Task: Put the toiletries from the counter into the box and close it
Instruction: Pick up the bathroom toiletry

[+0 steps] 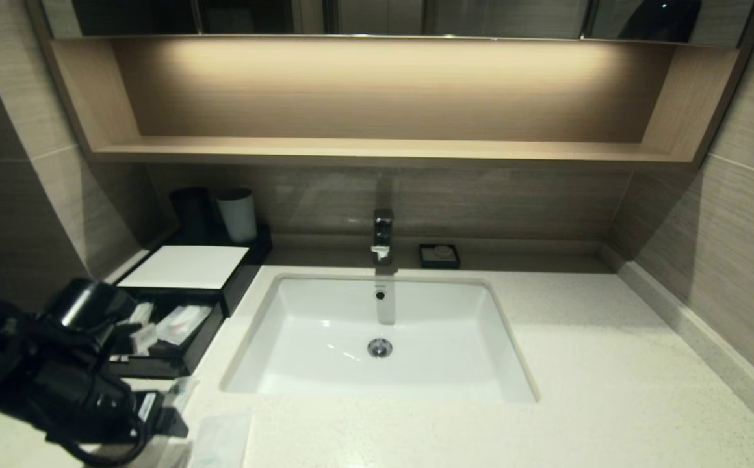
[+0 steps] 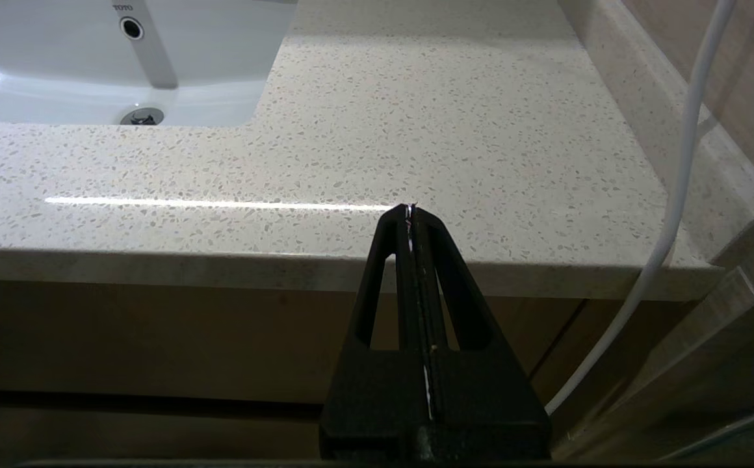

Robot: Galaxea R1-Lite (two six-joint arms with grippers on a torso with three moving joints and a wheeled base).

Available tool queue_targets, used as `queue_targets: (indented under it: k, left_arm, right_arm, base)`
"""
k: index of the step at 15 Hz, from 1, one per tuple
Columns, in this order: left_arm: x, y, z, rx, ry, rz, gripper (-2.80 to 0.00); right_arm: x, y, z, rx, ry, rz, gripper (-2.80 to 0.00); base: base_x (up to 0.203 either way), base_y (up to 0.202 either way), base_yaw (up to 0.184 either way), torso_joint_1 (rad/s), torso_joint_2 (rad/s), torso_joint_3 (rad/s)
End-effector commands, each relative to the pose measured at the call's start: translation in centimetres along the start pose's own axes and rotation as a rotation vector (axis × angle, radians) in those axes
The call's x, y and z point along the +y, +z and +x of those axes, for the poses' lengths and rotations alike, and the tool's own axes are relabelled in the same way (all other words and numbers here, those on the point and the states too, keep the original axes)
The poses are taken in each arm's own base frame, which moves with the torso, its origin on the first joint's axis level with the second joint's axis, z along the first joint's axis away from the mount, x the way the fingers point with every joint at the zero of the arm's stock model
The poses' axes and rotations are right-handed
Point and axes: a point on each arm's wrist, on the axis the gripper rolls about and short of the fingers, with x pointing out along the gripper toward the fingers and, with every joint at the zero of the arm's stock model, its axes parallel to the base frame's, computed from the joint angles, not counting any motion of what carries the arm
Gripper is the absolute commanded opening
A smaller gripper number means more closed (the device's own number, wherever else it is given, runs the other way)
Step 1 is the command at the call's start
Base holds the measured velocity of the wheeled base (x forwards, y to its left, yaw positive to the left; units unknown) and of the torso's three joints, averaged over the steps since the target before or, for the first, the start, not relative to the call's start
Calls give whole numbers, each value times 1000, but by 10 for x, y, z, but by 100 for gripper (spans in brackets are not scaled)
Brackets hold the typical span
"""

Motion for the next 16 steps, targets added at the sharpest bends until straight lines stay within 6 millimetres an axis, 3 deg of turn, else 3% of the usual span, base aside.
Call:
queue_targets:
  k: [1,3,5,7,10,16]
  left_arm:
    - [-3,-24,-21,176,-6,1,0]
    - [-5,-20,-15,293,0,-19,0]
    - [-7,-5,-8,99,-8,-60,0]
    - [-9,4,-19,-45,-16,-70,0]
    - [-8,-9,-27,61,11,-77,0]
    - [-5,-4,-1,145,33,-88,0]
  right_arm:
    - [0,0,0,1,1,0,-280]
    - [0,0,0,1,1,0,-280]
    - [0,0,0,1,1,0,-280]
    - [0,0,0,1,0,0,-280]
    - [0,0,0,1,-1,0,-280]
    - [0,0,0,1,-1,0,-280]
  base:
    - [0,0,0,27,22,-2]
    - [0,0,0,16,10,-4]
    - [0,0,0,0,0,0]
    - [0,0,0,0,0,0]
    - [0,0,0,0,0,0]
    - [0,0,0,0,0,0]
